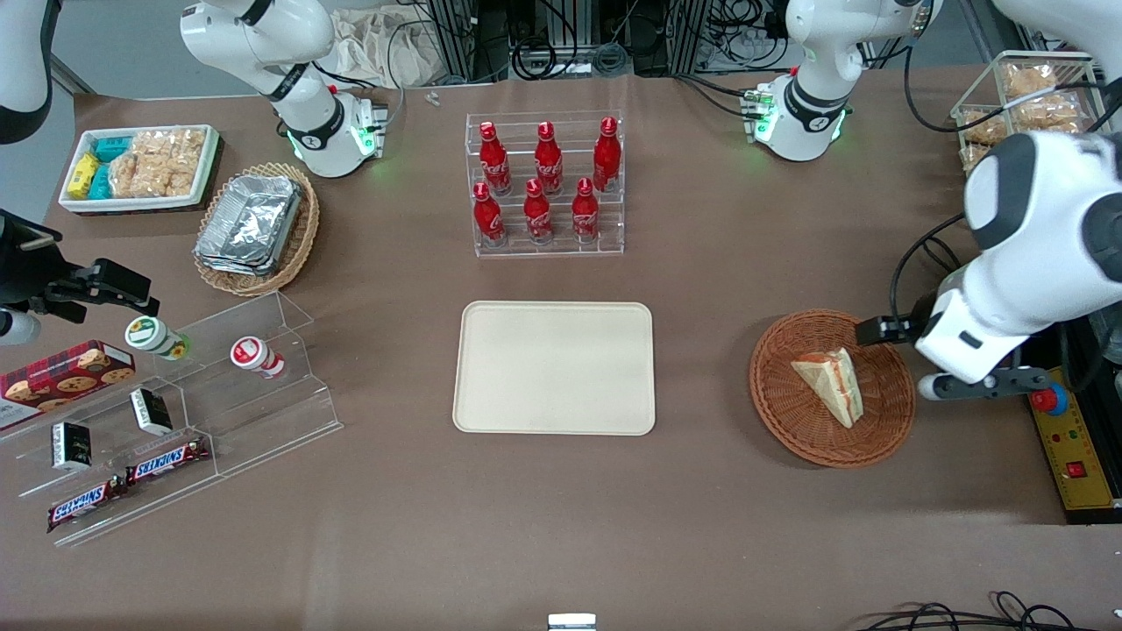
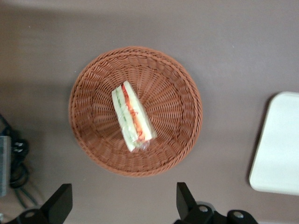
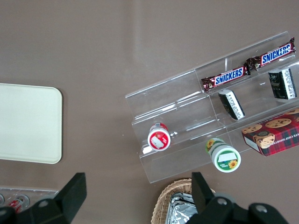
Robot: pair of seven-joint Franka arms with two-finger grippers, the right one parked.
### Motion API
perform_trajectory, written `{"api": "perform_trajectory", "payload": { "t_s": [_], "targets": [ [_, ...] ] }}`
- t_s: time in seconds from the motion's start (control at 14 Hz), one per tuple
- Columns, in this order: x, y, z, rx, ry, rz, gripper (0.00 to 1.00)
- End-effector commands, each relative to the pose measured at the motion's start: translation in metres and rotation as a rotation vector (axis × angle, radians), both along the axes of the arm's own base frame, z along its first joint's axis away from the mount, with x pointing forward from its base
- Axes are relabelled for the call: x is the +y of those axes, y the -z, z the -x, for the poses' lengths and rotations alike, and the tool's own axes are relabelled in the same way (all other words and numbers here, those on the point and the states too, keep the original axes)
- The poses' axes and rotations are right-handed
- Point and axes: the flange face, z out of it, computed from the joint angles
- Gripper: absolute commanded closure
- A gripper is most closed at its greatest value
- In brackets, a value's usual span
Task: Place sandwich from basket to tray
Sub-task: 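Lower the open left gripper over the sandwich in the wicker basket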
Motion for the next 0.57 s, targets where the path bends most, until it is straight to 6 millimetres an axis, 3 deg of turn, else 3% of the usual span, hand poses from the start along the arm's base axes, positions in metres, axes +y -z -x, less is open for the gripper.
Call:
{"api": "perform_trajectory", "payload": {
  "t_s": [0.0, 0.5],
  "targets": [
    [-0.005, 0.041, 0.012, -0.043, -0.088, -0.05, 0.0],
    [-0.007, 0.12, 0.005, -0.076, -0.263, -0.034, 0.0]
  ]
}}
